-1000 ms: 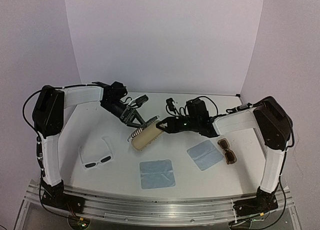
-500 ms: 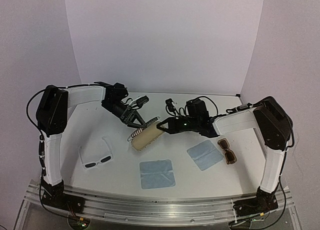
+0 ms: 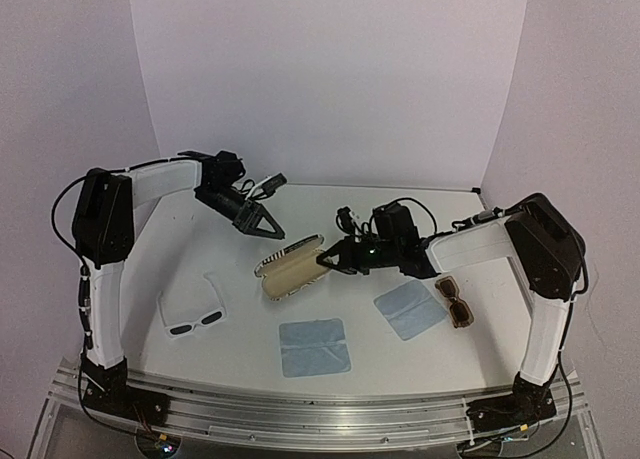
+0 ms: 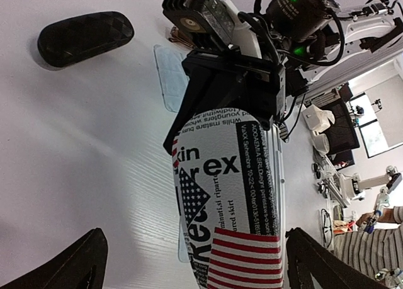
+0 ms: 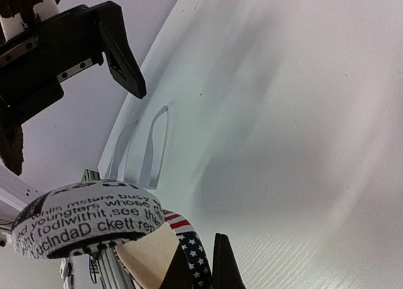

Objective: Organize the sunglasses
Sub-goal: Place the sunglasses case at the center of the board, then fold the glasses cleaning cloth at the center of the board.

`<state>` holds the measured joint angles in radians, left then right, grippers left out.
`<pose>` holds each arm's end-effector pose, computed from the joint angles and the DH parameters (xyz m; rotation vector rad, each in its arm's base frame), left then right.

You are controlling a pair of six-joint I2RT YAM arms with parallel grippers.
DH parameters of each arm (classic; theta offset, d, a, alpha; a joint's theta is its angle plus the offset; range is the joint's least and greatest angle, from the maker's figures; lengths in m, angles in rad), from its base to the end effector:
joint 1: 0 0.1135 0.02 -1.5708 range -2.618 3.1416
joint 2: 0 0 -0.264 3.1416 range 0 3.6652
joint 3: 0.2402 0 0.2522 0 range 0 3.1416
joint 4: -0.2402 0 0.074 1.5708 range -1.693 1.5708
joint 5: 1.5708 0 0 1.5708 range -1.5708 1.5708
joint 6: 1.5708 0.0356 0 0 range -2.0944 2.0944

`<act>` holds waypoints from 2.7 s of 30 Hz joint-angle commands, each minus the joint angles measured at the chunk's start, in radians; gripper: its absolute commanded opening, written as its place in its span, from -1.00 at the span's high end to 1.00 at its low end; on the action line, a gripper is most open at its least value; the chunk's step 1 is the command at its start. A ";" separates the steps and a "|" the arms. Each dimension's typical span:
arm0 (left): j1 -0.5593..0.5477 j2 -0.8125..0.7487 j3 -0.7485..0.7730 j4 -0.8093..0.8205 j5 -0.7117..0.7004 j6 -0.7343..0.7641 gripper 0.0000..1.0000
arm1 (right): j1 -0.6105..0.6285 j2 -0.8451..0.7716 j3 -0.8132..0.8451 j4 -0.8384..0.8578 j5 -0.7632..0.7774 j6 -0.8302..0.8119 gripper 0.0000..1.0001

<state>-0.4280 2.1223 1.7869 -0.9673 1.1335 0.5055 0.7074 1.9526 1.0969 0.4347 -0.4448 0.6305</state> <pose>0.3805 -0.2091 0.2285 1.2769 2.0717 -1.5293 0.3101 0.2853 0.1695 -0.4014 2.1577 1.2578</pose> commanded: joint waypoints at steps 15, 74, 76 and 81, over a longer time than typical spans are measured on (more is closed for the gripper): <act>0.011 -0.226 -0.177 0.394 -0.391 -0.213 -0.93 | 0.000 0.231 0.180 -0.017 0.377 0.327 1.00; -0.379 -0.438 -0.808 0.592 -0.863 -0.464 0.01 | 0.254 -0.121 0.026 -0.634 0.558 -0.601 0.05; -0.397 -0.432 -0.820 0.615 -0.883 -0.496 0.01 | 0.270 -0.096 0.027 -0.637 0.572 -0.572 0.07; -0.453 -0.396 -0.840 0.659 -0.934 -0.581 0.04 | 0.286 -0.044 0.047 -0.637 0.624 -0.536 0.12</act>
<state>-0.8447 1.6974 0.9653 -0.3887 0.2761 0.0318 0.9896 1.8737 1.0930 -0.1889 0.1039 0.0552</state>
